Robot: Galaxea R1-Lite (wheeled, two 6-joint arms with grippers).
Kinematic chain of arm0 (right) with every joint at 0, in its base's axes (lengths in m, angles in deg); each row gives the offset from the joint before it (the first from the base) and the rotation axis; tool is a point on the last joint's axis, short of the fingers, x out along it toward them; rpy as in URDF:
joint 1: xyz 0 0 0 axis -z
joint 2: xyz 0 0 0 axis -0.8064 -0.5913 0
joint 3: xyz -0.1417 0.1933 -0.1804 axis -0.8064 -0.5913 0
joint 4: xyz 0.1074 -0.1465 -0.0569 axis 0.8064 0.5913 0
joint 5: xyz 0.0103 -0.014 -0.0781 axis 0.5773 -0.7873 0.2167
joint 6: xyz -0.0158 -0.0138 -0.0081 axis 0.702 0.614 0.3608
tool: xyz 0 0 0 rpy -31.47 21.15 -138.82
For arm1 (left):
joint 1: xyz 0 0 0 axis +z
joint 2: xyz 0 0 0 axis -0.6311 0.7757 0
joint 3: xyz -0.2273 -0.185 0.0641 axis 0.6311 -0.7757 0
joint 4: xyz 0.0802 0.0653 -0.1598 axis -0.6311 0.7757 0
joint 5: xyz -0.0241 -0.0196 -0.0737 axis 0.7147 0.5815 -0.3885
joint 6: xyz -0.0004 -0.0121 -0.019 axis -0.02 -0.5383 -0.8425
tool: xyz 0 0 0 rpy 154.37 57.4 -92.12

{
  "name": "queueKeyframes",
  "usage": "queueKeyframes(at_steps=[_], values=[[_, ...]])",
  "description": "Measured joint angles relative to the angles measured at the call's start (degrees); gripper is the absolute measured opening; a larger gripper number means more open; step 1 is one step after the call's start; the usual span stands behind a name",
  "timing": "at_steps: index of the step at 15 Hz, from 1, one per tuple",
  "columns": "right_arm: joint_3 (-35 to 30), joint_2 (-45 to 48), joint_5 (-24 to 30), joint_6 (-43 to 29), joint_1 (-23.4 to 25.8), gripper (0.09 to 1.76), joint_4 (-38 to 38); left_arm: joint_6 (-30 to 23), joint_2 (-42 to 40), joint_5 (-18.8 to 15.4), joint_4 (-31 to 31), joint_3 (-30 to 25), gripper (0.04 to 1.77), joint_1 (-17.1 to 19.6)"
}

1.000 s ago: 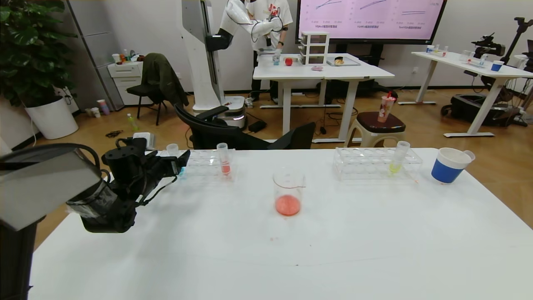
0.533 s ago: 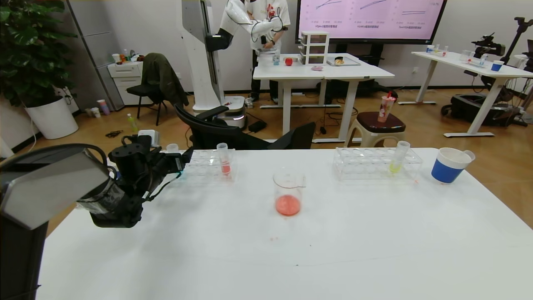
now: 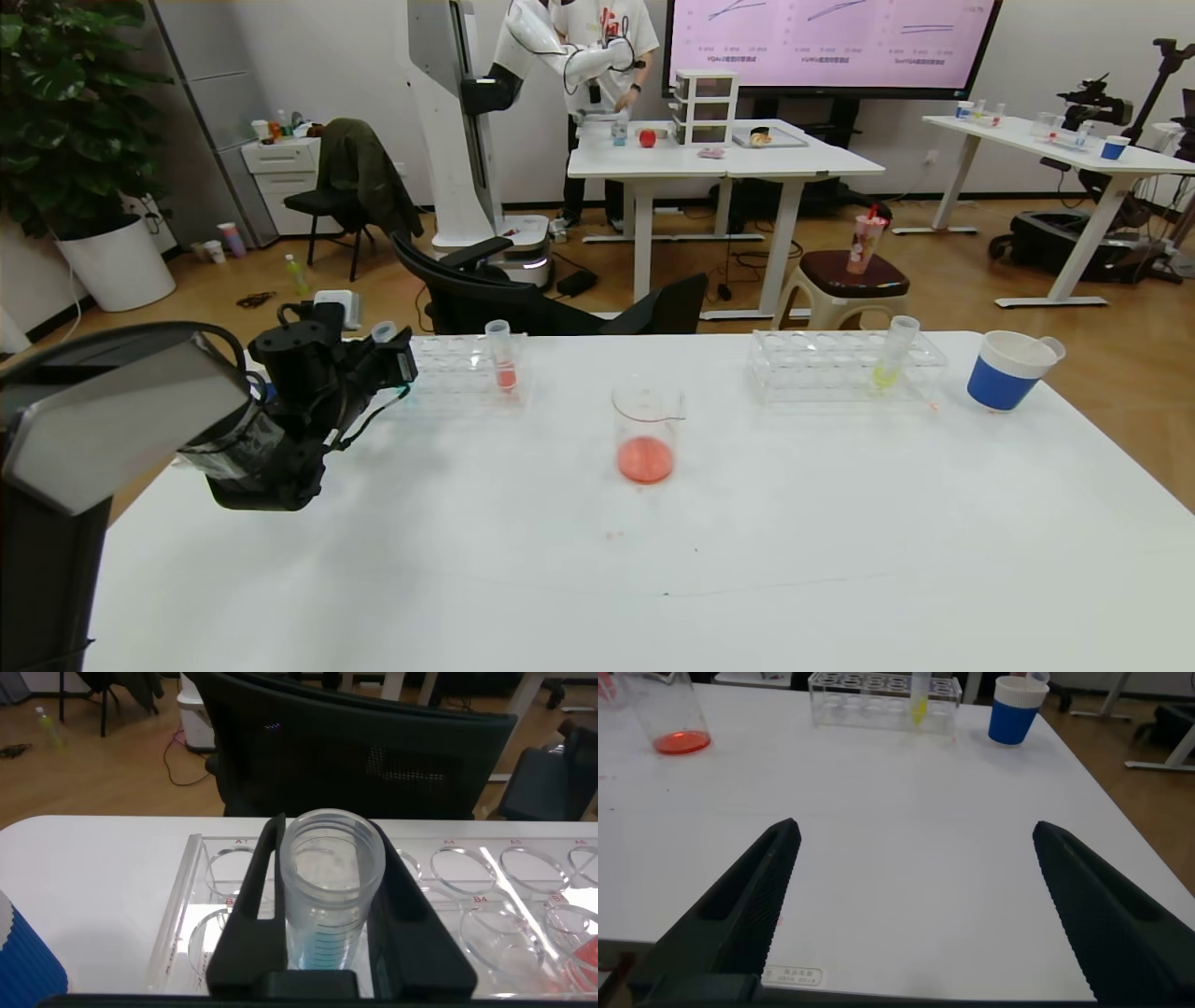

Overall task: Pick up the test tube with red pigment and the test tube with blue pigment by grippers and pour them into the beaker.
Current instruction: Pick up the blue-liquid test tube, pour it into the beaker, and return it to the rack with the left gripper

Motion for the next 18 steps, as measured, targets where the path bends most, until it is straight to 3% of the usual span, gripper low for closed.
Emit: queueKeyframes(at_steps=[1, 2, 4, 10, 18], values=[[0.0, 0.0, 0.0, 0.0, 0.0, 1.74, 0.0, 0.0, -0.1, 0.0, -0.1, -0.1, 0.38, 0.0], [0.0, 0.0, 0.0, 0.0, 0.0, 1.74, 0.0, 0.0, -0.1, 0.1, -0.1, -0.1, 0.60, 0.0], [0.0, 0.0, 0.0, 0.0, 0.0, 1.74, 0.0, 0.0, -0.2, 0.1, -0.1, -0.2, 0.50, 0.0], [0.0, 0.0, 0.0, 0.0, 0.0, 1.74, 0.0, 0.2, -2.1, 0.3, 1.5, 0.1, 0.51, -1.1], [0.0, 0.0, 0.0, 0.0, 0.0, 1.74, 0.0, 0.6, -14.3, 0.1, 18.2, 4.2, 0.51, -3.4]])
